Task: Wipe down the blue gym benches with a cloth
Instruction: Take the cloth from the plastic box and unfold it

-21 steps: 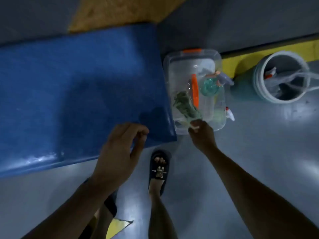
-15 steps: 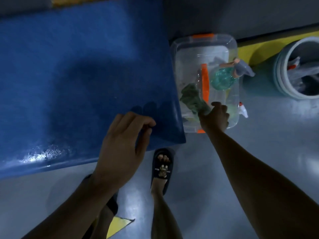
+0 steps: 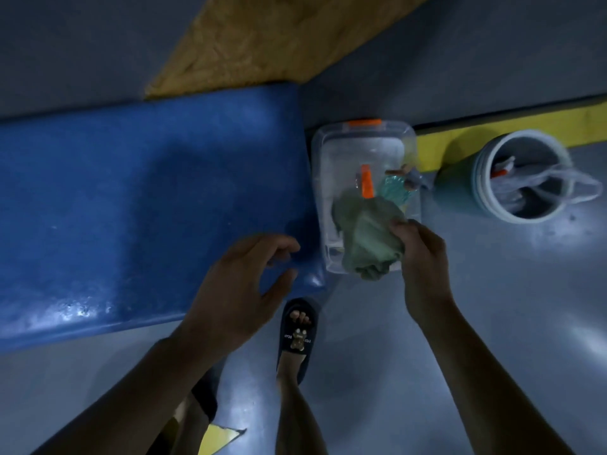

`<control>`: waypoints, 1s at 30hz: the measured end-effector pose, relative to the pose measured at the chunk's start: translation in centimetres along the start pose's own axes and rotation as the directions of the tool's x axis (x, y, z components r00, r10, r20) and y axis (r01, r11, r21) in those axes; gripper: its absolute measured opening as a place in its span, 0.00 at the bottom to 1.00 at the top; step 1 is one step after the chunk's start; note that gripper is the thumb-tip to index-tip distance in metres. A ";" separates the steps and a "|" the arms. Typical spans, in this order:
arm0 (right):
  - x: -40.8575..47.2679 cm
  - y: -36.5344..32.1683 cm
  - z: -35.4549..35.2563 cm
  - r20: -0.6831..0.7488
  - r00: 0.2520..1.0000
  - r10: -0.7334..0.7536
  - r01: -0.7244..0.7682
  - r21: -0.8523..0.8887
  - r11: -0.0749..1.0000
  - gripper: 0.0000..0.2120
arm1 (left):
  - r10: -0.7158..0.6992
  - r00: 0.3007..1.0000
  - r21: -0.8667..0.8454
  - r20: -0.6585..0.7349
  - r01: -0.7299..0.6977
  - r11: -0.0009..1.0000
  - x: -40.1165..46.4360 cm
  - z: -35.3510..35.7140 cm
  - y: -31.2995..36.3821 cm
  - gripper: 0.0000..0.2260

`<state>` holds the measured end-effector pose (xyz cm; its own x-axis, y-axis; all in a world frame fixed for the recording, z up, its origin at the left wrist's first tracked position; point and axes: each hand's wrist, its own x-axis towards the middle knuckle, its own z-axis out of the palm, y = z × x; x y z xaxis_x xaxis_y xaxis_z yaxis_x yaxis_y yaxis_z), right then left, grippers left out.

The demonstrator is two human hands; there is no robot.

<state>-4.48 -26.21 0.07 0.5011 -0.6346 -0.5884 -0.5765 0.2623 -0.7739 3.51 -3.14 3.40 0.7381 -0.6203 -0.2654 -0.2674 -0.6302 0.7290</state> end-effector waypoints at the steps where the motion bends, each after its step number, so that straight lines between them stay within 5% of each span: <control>1: -1.6 -1.8 -0.4 0.054 0.998 0.013 -0.017 0.074 0.997 0.10 | 0.008 1.000 -0.017 0.005 -0.007 1.000 0.2 -0.6 1.2 0.14; 7: -7.9 -8.7 -0.7 0.341 0.939 0.051 -0.120 0.184 0.976 0.14 | 0.134 0.988 -0.102 0.079 -0.125 0.987 0.5 -3.5 7.8 0.26; 11: -9.9 -10.0 -0.7 0.486 0.874 -0.015 -0.089 0.191 0.978 0.26 | 0.039 0.992 -0.283 0.116 -0.005 0.959 -0.9 -4.0 9.5 0.21; 13: -10.7 -10.2 -0.8 0.537 0.839 -0.089 -0.012 0.180 0.984 0.24 | -0.039 0.981 -0.531 0.190 0.136 0.837 -1.6 -4.7 10.0 0.16; 15: -11.5 -10.0 -0.8 0.510 0.849 -0.142 0.119 0.077 0.990 0.15 | -0.059 0.949 -0.741 0.311 0.281 0.610 -2.5 -5.3 10.2 0.16; 18: -13.1 -10.0 -0.3 0.487 0.839 -0.242 0.297 -0.037 0.954 0.06 | -0.097 0.937 -0.825 0.335 0.341 0.450 -4.0 -5.6 10.9 0.14; 23: -14.2 -10.3 -0.1 0.369 0.885 -0.285 0.340 -0.091 0.936 0.05 | -0.340 0.914 -0.720 0.223 0.390 0.575 -5.2 -5.5 10.5 0.07; 27: -13.2 -11.1 -1.3 0.290 0.894 -0.342 0.399 -0.168 0.902 0.04 | -0.251 0.966 -0.371 0.063 0.257 0.893 -5.5 -8.0 8.1 0.09; 30: -12.3 -11.7 -2.3 0.311 0.861 -0.403 0.491 -0.299 0.818 0.03 | -0.202 0.978 -0.286 0.050 0.208 0.935 -5.2 -10.4 7.0 0.06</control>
<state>-5.40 -23.09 16.88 0.8644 -0.4258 -0.2673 -0.4185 -0.3150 -0.8518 4.27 0.56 16.44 0.7448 -0.5027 -0.4388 0.0808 -0.5848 0.8071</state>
